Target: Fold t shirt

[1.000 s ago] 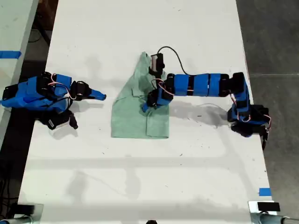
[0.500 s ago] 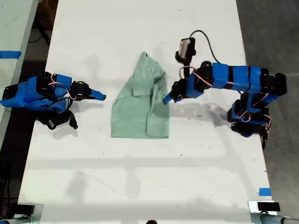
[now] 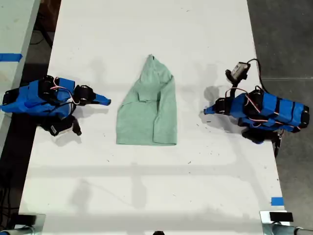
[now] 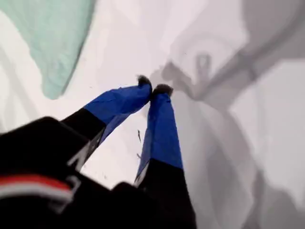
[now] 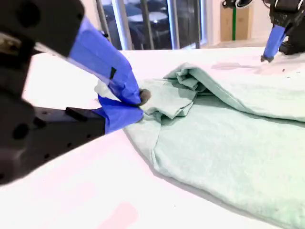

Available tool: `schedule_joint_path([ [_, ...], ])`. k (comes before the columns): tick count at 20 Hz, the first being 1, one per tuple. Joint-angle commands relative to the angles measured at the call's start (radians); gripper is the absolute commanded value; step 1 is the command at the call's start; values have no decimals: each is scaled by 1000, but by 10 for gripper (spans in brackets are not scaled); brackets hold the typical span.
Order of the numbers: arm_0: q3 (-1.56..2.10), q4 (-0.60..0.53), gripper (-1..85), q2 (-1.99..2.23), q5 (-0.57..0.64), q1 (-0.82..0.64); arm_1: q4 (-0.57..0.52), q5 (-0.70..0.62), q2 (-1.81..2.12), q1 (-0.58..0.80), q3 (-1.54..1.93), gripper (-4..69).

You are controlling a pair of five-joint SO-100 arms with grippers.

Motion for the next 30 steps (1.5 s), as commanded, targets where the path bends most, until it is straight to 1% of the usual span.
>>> schedule_joint_path([
  [1,2,0,-2,6,-3,-11,31,58,48,-40,38,22],
  [3,2,-2,-2,6,-5,-14,51,103,48,-55,40,22],
  [6,3,0,-2,6,-6,-12,67,137,48,-57,48,20],
  [8,5,0,-2,6,-8,-12,77,156,48,-57,48,6],
  [11,5,0,-2,6,-8,-14,64,130,48,-41,46,15],
  [15,5,0,-2,6,-8,-12,63,164,48,-49,57,16],
  [30,5,0,-2,6,-8,-12,64,164,48,-55,57,16],
])
